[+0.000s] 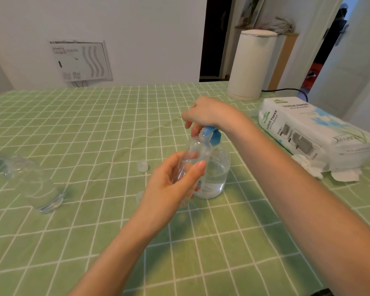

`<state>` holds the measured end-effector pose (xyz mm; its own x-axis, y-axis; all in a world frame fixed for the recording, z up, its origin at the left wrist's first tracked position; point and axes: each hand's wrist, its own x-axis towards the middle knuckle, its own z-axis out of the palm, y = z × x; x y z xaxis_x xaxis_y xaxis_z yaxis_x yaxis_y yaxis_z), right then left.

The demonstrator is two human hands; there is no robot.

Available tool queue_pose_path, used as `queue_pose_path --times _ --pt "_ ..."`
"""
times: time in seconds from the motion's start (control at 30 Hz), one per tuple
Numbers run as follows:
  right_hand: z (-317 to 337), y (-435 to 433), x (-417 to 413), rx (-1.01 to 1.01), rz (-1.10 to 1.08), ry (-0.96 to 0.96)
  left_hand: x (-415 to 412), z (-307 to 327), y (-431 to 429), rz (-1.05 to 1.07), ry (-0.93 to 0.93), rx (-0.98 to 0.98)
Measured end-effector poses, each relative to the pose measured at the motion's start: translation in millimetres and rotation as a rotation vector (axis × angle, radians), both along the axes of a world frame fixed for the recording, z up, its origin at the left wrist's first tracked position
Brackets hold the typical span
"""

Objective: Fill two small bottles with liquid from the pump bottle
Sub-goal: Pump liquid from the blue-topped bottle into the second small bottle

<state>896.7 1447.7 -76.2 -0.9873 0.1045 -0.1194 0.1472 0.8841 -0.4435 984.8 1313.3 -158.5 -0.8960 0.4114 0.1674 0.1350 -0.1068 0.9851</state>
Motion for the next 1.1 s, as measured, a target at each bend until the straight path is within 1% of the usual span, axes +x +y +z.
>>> queue_pose_path --times 0.27,0.4,0.8,1.1 --pt "2 0 -1 -0.018 0.005 0.034 -2 2 0 0.015 -0.005 0.009" --pt "12 -2 -4 0.047 0.011 0.083 -2 6 3 0.018 0.002 0.038" --pt "2 -1 2 -0.006 0.018 -0.007 1 3 2 0.005 -0.020 0.032" --pt "5 -2 1 -0.014 0.010 0.038 -1 5 2 0.020 -0.006 0.014"
